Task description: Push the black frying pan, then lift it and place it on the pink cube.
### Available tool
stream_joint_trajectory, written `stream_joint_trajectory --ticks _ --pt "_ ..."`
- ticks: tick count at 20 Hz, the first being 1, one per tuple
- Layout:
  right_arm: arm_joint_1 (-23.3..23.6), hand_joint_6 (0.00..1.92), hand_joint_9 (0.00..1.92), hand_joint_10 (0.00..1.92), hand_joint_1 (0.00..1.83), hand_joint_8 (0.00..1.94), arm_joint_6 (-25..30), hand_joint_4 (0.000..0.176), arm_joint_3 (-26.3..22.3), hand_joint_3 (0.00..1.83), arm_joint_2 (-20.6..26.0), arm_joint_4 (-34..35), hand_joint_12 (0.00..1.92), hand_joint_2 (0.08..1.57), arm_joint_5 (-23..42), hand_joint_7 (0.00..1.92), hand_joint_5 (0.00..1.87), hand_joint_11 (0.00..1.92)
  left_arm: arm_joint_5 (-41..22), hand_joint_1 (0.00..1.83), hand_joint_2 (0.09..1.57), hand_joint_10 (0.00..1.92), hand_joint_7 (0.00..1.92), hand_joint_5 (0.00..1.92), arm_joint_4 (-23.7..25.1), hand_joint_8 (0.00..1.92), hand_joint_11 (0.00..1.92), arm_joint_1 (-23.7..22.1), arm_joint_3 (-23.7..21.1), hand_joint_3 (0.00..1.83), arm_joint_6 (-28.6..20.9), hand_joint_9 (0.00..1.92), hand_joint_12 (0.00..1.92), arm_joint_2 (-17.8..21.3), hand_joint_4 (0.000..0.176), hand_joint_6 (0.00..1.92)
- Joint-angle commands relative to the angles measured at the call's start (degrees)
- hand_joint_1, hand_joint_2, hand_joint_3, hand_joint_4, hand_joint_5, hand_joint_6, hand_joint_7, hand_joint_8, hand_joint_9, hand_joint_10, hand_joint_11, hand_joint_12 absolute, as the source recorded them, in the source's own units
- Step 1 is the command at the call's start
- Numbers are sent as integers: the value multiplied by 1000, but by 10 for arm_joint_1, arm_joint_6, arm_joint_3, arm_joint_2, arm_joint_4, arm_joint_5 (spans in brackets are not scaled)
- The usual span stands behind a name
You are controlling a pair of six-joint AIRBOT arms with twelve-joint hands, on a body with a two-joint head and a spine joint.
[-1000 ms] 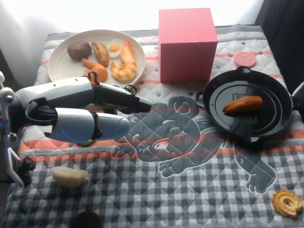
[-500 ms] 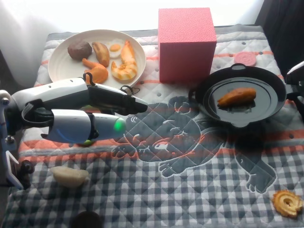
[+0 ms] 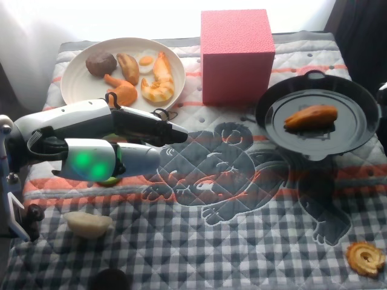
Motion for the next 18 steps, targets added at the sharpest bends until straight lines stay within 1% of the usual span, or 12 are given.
stream_joint_trajectory --ticks 1,3,4,5,8,9,10,12,14,16,17,18 --pt "-1 1921 1703 1921 1378 1941 11 0 -5 0 8 -17 1921 1370 96 1566 1206 1710 -63 336 1369 494 442 475 -20 2 0 -1 1 6 -1 288 1493 4 3 1" --pt "-12 1921 1684 1921 1398 1941 12 0 -21 0 18 -21 1921 1359 123 1548 1206 1690 -64 382 1364 487 446 484 -21 4 0 -1 0 1 -1 290 1493 5 0 4" --pt "-14 1921 1677 1921 1365 1941 13 0 -28 0 22 -24 1921 1367 132 1543 1210 1681 -65 389 1360 480 452 497 -22 5 0 0 0 0 -1 294 1477 6 0 9" --pt "-14 1921 1673 1921 1368 1941 13 0 -33 0 27 -29 1921 1364 138 1537 1214 1675 -66 374 1363 472 449 491 -23 3 0 1 -1 1 -1 295 1473 6 0 6" --pt "-14 1921 1667 1921 1407 1941 19 0 -34 0 34 -33 1921 1351 140 1528 1233 1671 -68 414 1354 466 462 508 -24 7 0 4 -3 0 -1 310 1486 8 0 12" --pt "-14 1921 1655 1921 1368 1941 21 0 -34 0 37 -37 1921 1358 140 1520 1240 1660 -67 415 1354 463 459 506 -24 5 0 5 -4 0 -1 307 1489 10 0 11" --pt "-12 1921 1649 1921 1323 1941 23 0 -34 1 39 -43 1921 1363 141 1510 1240 1657 -67 371 1361 462 460 507 -25 5 0 7 -5 1 -1 308 1477 12 0 11" --pt "6 1921 1667 1921 1311 1941 25 0 -36 5 47 -66 1921 1375 142 1525 1224 1677 -69 383 1355 460 459 514 -30 4 0 10 -6 0 0 307 1476 14 0 13" --pt "24 1921 1653 1921 1320 1941 25 0 -36 2 53 -75 1921 1373 141 1517 1222 1669 -69 332 1369 460 451 500 -33 2 0 10 -6 3 2 303 1490 14 0 6" --pt "45 1921 1607 1921 1340 1941 25 0 -33 0 60 -85 1921 1360 130 1440 1158 1636 -70 363 1364 453 436 491 -34 0 0 10 -7 0 2 274 1460 14 0 2" --pt "53 1921 1567 1921 1344 1941 25 0 -31 0 60 -88 1921 1338 125 1385 1077 1607 -70 380 1360 453 409 490 -34 1 0 10 -8 0 2 250 1418 14 0 1" --pt "59 1921 1567 1921 1344 1941 25 0 -28 0 60 -89 1921 1338 121 1385 1077 1607 -70 380 1360 453 409 490 -34 1 0 10 -8 0 3 250 1418 14 0 1"
